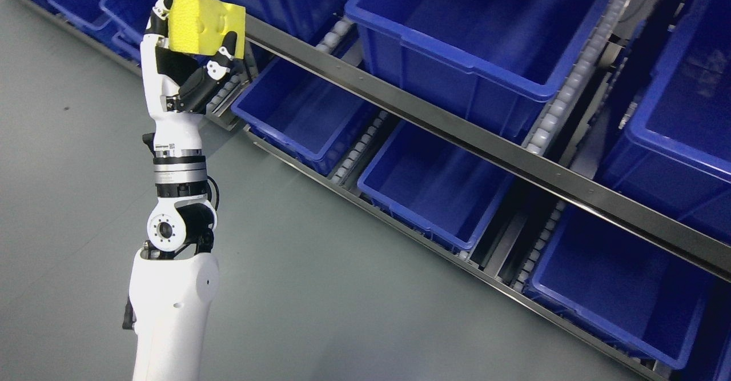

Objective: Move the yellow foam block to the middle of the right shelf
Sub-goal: 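Extend the left hand over a blue bin on the middle shelf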

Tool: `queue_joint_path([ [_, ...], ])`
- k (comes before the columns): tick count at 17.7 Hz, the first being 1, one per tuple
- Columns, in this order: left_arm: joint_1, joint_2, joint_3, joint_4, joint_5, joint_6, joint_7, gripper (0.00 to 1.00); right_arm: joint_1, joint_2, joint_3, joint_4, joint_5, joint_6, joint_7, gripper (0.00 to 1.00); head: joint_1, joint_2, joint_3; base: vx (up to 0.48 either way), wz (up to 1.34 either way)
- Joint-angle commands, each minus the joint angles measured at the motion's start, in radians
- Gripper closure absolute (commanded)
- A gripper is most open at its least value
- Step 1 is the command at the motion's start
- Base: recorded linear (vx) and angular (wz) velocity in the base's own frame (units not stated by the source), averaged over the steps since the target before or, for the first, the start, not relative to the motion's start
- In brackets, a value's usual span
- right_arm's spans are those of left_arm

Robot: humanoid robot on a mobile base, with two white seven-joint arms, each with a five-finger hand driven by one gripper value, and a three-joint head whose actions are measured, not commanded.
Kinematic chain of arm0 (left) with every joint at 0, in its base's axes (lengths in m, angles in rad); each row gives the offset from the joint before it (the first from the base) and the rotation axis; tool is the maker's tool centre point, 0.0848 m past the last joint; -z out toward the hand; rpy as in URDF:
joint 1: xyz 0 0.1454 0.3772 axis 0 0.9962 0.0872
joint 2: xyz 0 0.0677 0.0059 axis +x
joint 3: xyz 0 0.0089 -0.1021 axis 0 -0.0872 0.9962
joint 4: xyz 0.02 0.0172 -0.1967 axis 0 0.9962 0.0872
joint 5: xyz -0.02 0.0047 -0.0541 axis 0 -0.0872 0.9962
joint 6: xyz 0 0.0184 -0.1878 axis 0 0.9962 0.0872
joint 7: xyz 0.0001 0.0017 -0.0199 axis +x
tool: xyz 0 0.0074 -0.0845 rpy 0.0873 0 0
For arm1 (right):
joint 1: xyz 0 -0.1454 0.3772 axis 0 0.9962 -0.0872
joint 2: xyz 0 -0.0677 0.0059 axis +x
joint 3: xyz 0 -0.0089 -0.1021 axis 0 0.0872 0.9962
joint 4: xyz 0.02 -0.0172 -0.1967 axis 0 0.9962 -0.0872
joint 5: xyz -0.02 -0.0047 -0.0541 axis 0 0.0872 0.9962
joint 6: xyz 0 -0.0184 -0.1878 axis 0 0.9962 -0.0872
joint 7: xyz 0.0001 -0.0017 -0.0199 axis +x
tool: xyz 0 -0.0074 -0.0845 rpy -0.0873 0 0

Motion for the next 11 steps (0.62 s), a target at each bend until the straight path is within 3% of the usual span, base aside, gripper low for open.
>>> queue_joint_path([
  [1,-0.099,0.017,-0.181,-0.078,-0.005,0.015,-0.027,0.67,-0.002,-0.017,0.0,-0.017,0.0,0.001,-0.001,0.0,0.0,0.0,0.0,0.16,-0.64],
  [5,-0.362,0.017,-0.203,-0.074,-0.005,0.178,-0.028,0.67,-0.003,-0.017,0.0,-0.017,0.0,0.001,-0.001,0.0,0.0,0.0,0.0,0.157,-0.54],
  [11,-0.584,0.017,-0.255,-0.071,-0.005,0.426,-0.024,0.65,-0.003,-0.017,0.0,-0.017,0.0,0.001,-0.001,0.0,0.0,0.0,0.0,0.111,-0.37],
])
